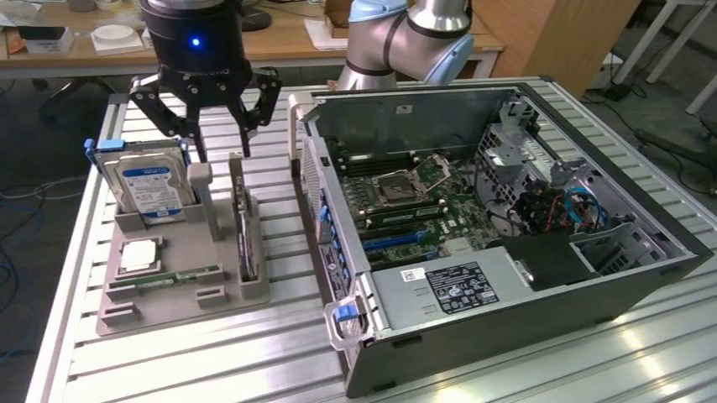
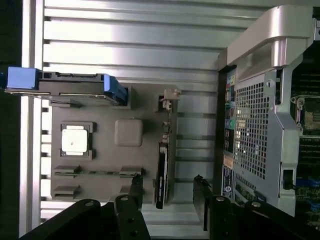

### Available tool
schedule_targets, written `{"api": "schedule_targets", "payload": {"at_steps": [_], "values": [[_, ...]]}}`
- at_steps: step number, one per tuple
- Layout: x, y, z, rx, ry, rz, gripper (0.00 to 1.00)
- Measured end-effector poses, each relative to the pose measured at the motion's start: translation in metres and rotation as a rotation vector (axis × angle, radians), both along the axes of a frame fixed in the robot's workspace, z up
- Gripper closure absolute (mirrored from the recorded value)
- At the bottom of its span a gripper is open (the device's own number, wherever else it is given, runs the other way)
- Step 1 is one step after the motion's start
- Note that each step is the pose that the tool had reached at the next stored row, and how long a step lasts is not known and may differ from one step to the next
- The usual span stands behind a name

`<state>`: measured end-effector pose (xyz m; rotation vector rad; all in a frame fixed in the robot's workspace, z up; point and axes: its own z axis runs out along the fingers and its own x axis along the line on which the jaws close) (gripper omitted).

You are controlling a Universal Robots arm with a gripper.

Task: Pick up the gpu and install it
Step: 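Pick up the gpu and move the gpu toward the slot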

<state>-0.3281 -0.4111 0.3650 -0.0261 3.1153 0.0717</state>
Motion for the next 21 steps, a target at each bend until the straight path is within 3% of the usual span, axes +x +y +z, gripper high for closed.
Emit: {"api": "schedule_targets", "payload": {"at_steps": [4, 8, 21], "values": [[0.000, -0.0032, -0.0073, 0.0000, 0.0000, -0.006, 0.47], [0.000, -0.0098, -0.0129, 0.0001, -0.0005, -0.009, 0.47], [0.000, -0.0126, -0.0364, 0.0000, -0.0003, -0.010, 0.47]]}}
